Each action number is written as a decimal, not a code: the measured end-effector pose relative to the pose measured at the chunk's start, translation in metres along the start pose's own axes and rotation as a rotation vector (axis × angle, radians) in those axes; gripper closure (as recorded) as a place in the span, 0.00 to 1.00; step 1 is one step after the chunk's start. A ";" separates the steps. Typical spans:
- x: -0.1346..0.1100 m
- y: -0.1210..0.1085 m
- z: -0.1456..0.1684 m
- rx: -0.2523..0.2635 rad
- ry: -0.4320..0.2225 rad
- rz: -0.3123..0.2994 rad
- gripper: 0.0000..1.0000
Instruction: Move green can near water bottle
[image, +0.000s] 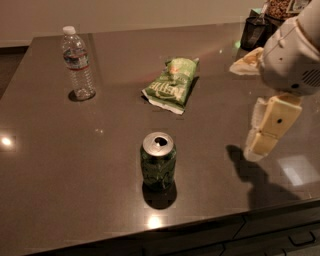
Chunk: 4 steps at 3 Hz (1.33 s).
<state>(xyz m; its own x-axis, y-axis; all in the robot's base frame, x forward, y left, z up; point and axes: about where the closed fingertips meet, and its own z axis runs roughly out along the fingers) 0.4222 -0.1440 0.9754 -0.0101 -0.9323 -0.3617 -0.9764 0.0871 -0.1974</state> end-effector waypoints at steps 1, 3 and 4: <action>-0.034 0.015 0.019 -0.050 -0.070 -0.062 0.00; -0.090 0.039 0.069 -0.179 -0.140 -0.121 0.00; -0.104 0.052 0.086 -0.229 -0.160 -0.140 0.00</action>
Offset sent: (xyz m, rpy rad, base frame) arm -0.0224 0.1252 -0.0480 0.1303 0.1406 0.2380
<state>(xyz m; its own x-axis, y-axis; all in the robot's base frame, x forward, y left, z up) 0.3909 -0.0121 0.9243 0.1443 -0.8611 -0.4876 -0.9893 -0.1364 -0.0518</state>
